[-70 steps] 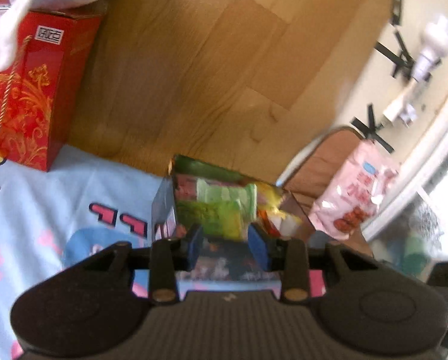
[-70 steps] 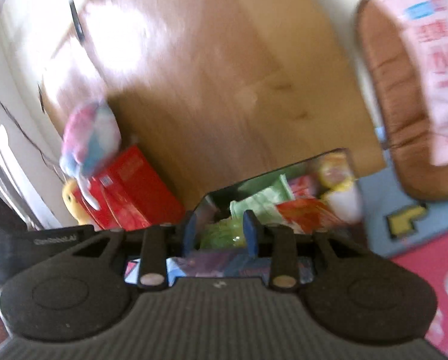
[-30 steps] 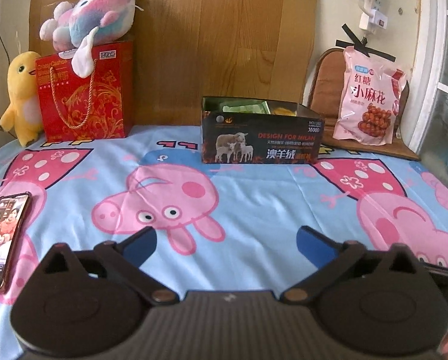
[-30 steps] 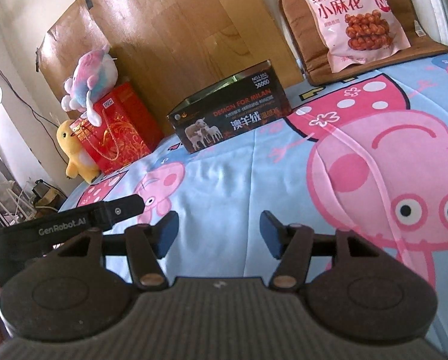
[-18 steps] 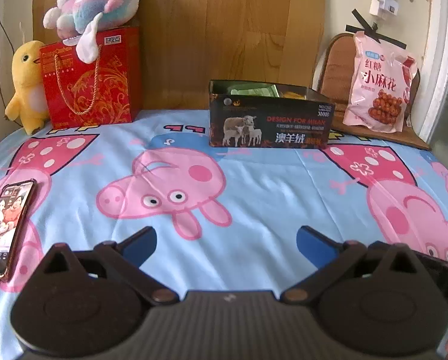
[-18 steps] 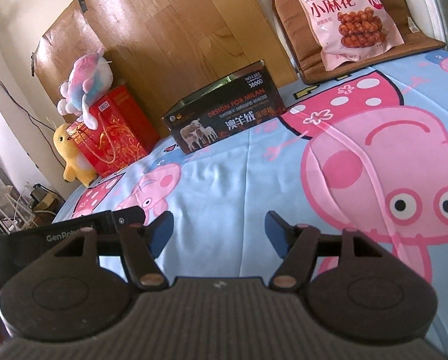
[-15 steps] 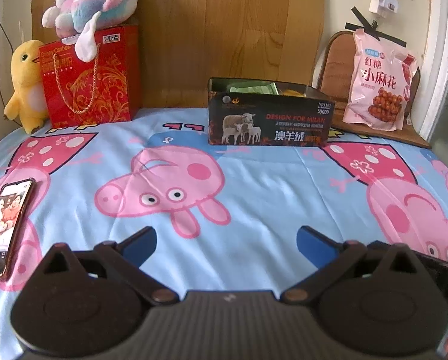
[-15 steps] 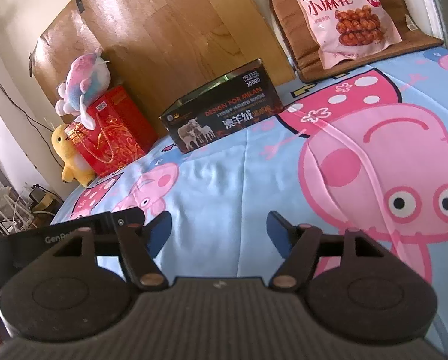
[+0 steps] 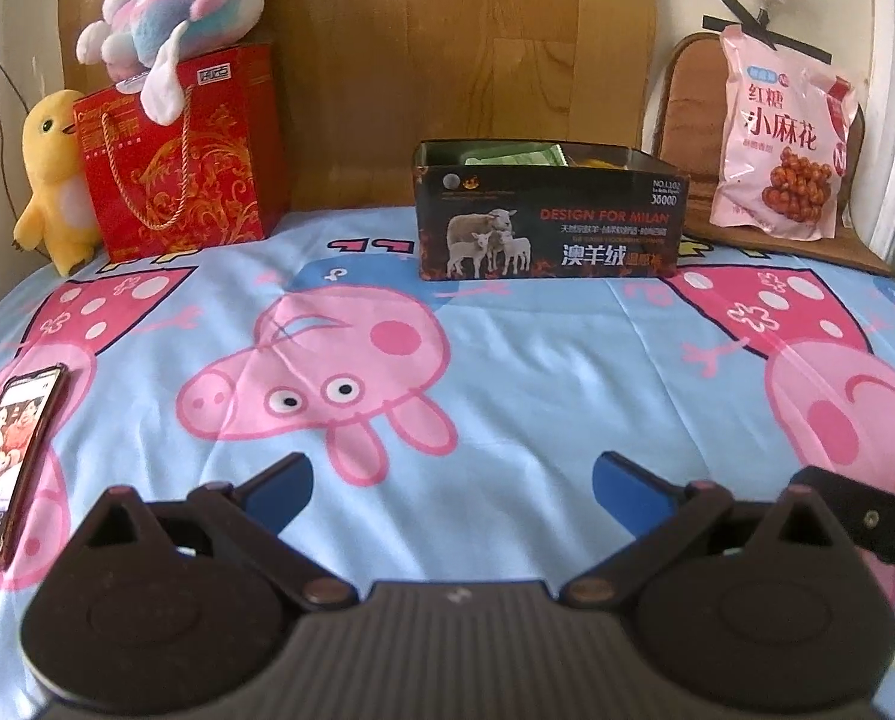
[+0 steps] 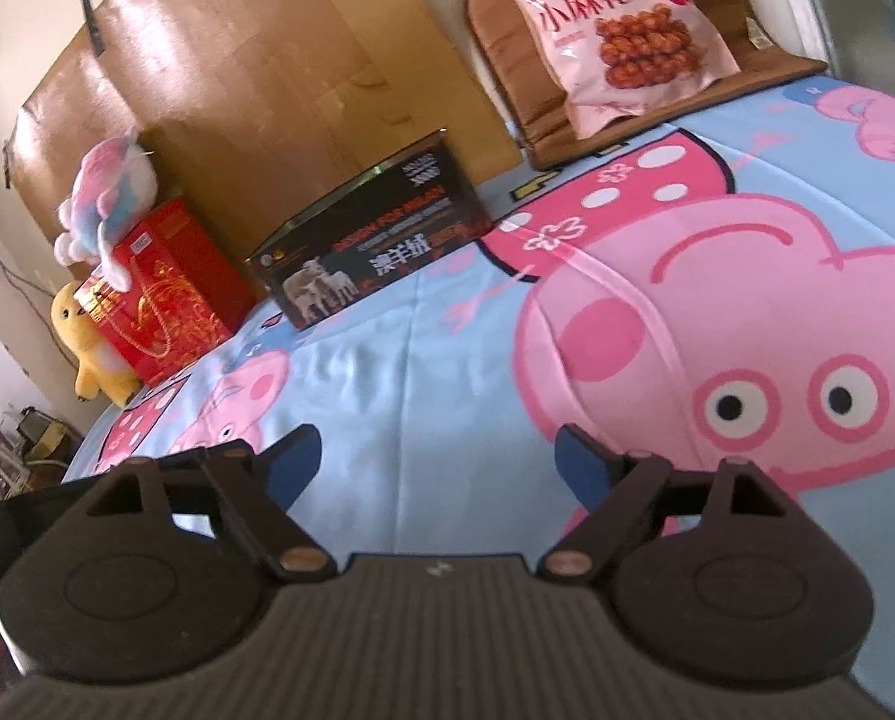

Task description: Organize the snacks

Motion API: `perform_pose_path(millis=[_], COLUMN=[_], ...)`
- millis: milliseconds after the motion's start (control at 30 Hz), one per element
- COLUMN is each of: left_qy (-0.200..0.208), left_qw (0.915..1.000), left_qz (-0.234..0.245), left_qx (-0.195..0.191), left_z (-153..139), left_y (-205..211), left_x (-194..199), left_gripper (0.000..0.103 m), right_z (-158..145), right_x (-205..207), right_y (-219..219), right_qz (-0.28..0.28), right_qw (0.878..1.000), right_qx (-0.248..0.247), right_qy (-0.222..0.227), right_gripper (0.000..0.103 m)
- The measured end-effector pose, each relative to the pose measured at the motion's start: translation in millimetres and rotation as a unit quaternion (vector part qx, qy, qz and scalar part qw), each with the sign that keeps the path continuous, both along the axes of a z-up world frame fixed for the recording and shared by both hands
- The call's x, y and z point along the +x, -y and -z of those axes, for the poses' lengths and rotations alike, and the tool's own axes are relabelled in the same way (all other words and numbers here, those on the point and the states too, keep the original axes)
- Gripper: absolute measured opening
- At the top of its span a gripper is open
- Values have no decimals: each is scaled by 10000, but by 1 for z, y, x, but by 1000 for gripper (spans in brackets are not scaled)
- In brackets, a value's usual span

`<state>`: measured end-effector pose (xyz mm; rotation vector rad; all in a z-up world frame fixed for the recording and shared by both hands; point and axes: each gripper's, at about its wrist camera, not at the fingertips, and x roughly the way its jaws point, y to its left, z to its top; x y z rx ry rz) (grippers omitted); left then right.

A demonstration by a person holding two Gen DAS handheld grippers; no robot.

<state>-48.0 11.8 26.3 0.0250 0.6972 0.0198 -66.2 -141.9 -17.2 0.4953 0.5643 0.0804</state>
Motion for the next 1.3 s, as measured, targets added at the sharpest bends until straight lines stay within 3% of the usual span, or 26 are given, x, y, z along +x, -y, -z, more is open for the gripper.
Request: perform_pose_path(millis=[267, 667, 1300], left_qy=[-164, -367, -2], left_qw=[9994, 9980, 9984], left_qz=[155, 219, -101], left_qx=[-259, -475, -557], left_z=[3, 7, -7], left_y=[-4, -13, -27], left_x=[5, 5, -1], left_gripper=[103, 103, 103], right_z=[2, 2, 2], right_x=[3, 7, 13], right_y=[1, -3, -7], right_qz=[-8, -70, -71], right_qw=[10000, 9999, 9997], right_qx=[-72, -149, -225], right_qy=[64, 37, 5], right_gripper=[95, 96, 96])
